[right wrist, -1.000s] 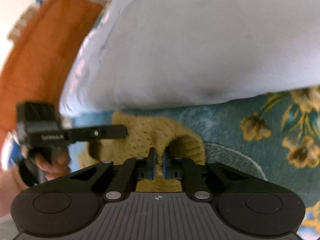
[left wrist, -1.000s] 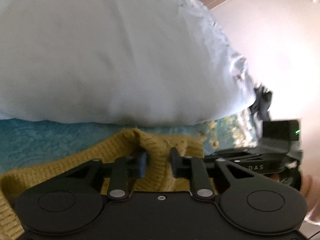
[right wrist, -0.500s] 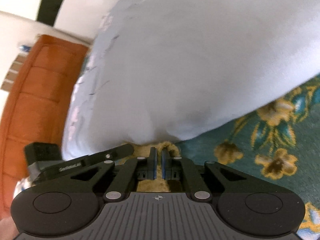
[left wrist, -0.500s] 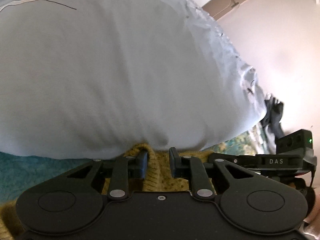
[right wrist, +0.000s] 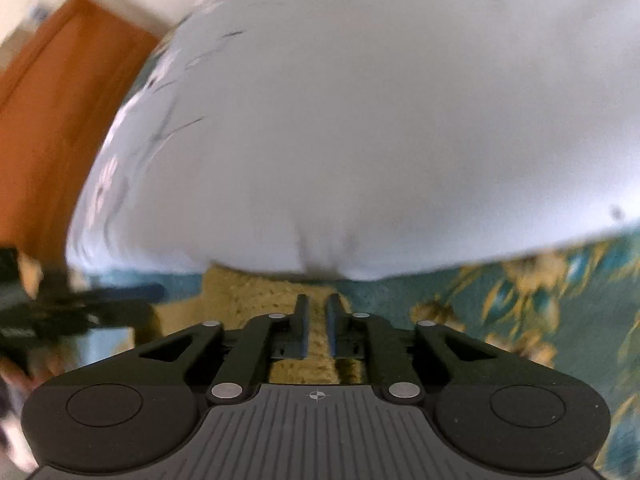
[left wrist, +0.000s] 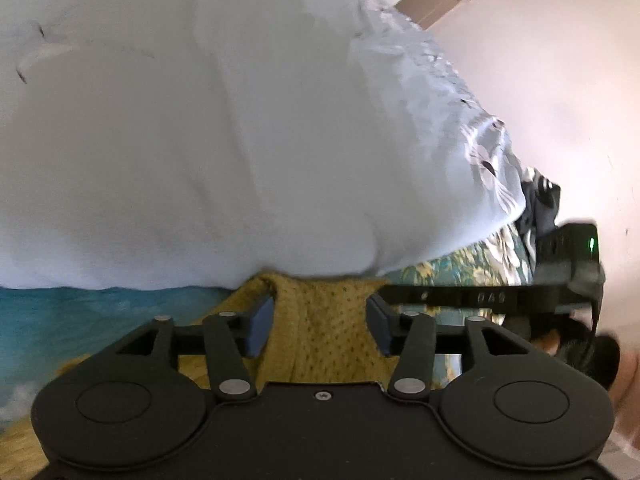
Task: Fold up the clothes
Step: 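Close both grippers on the sweater's shoulders beside the collar, then lift the shoulders with both grippers and fold them over toward the hem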
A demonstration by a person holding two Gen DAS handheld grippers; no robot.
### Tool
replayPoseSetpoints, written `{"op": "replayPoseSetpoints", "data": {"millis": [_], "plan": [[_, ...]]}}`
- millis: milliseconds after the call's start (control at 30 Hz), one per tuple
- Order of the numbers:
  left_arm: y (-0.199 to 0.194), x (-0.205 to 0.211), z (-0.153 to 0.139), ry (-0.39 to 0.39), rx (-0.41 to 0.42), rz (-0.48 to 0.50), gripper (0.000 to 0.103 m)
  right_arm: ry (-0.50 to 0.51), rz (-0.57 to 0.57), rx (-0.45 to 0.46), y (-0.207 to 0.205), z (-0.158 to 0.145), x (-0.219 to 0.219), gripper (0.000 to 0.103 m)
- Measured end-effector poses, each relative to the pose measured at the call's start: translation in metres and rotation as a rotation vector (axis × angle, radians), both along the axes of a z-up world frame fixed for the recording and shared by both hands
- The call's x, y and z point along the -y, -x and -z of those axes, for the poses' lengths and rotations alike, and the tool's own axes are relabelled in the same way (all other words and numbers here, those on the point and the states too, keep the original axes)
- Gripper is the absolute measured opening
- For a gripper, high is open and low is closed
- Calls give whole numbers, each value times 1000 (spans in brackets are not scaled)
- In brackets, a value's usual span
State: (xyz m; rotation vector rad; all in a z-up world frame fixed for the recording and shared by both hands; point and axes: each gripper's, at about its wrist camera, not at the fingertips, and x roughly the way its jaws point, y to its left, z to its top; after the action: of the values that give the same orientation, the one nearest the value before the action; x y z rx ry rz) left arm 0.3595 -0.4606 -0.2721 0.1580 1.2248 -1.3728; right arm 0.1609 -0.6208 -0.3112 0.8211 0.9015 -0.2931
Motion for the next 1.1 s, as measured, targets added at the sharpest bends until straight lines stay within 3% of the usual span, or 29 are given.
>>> {"op": "replayPoseSetpoints", "data": {"millis": [67,167,433,600,933,1000,1100], "plan": [[-1,-25,-14,12,75,12,62,90,-92,-15,-7,-16,-9,25],[-12,-64,-25,-21,170,34,65,165,-247,-45,-25,-28,-20,31],[-61,-119,-8,-179,288,95,66,216,-574,-138,-89,-23,-36,34],[-83,-125,10,-209,290,154,65,258,-661,-203,-103,-17,-33,34],[-92,-121,35,-229,191,320,51,155,-786,-249,-122,3,-22,36],[-95,-120,38,-227,173,328,50,142,-798,-248,-125,6,-23,36],[-99,-120,40,-220,155,321,42,128,-799,-246,-127,7,-22,36]]}}
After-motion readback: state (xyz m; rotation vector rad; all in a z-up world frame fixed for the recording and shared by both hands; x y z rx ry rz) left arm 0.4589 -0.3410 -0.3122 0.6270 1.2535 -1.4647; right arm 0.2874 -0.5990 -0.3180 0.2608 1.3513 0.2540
